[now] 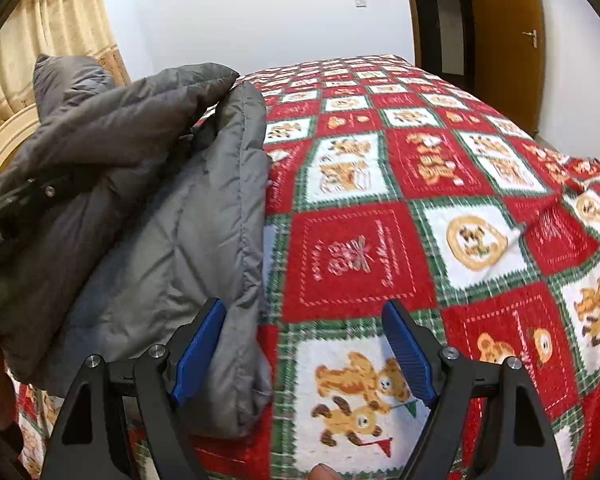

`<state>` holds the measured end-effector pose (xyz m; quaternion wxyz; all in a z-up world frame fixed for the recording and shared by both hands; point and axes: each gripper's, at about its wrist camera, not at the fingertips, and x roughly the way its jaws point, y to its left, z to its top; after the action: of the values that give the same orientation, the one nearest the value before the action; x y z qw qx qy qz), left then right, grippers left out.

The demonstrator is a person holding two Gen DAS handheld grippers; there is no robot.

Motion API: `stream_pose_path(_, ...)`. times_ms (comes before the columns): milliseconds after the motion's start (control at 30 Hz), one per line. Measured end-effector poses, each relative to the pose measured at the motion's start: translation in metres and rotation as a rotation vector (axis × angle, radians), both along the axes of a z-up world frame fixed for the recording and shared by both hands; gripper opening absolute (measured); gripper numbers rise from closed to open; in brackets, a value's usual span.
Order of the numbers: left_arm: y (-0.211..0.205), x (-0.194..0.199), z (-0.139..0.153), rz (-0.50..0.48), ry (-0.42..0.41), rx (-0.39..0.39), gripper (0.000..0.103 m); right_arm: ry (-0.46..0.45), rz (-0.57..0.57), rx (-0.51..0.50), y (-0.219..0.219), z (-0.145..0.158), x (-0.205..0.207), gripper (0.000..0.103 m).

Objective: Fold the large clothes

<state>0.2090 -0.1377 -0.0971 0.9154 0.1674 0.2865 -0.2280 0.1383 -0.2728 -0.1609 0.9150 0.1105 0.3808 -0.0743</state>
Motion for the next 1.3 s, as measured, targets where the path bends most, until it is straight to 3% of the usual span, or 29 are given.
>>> stream_pose_path(467,-0.014,-0.001,-0.008,-0.017,-0.001,0.024,0.014,-0.024,-0.028,-0.034,-0.002,-0.012,-0.015,0.081)
stream_pose_path(533,-0.014,-0.004,-0.007,-0.014,-0.021,0.031,0.017,-0.029,-0.027,-0.036,-0.001,-0.013,-0.017,0.082)
stream_pose_path(600,-0.012,-0.007,-0.007,0.001,-0.039,0.031,0.027,-0.028,-0.025,-0.046,0.001,-0.014,-0.016,0.083)
stream_pose_path(767,-0.01,-0.015,-0.008,0.014,-0.072,0.038,0.031,-0.028,-0.022,-0.057,0.002,-0.016,-0.015,0.085)
stream_pose_path(833,-0.011,-0.019,-0.005,0.019,-0.086,0.039,0.041,-0.029,-0.021,-0.057,0.002,-0.016,-0.015,0.086)
stream_pose_path(967,-0.015,-0.036,0.012,0.008,-0.164,0.019,0.08,-0.026,-0.02,-0.066,0.003,-0.017,-0.014,0.087)
stream_pose_path(1133,-0.01,-0.046,0.045,0.026,-0.258,0.001,0.084,-0.026,-0.02,-0.071,0.004,-0.017,-0.014,0.087)
stream_pose_path(1167,-0.001,-0.047,0.06,0.059,-0.301,-0.027,0.085,-0.027,-0.02,-0.071,0.004,-0.017,-0.014,0.087)
stream_pose_path(1267,0.025,-0.038,0.088,0.166,-0.363,-0.078,0.103,-0.028,-0.021,-0.072,0.005,-0.017,-0.014,0.087)
stream_pose_path(1300,0.034,-0.03,0.095,0.222,-0.393,-0.076,0.103,-0.027,-0.021,-0.076,0.006,-0.017,-0.014,0.087)
